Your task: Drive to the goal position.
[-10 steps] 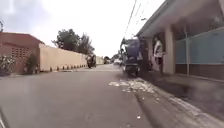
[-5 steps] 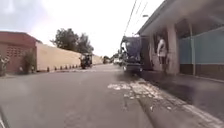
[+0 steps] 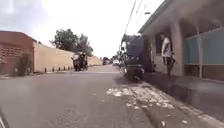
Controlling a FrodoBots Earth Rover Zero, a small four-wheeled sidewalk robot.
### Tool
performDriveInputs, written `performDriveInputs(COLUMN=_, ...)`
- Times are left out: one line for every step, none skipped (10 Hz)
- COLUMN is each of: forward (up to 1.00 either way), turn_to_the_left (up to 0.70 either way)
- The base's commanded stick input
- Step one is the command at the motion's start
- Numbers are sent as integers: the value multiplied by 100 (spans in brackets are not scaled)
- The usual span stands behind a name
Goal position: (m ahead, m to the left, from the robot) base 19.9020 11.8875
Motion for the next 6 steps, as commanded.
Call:
performDriveInputs(forward=70, turn_to_the_left=1)
performDriveInputs(forward=70, turn_to_the_left=1)
performDriveInputs(forward=70, turn_to_the_left=1)
performDriveInputs(forward=70, turn_to_the_left=1)
performDriveInputs(forward=70, turn_to_the_left=1)
performDriveInputs(forward=70, turn_to_the_left=1)
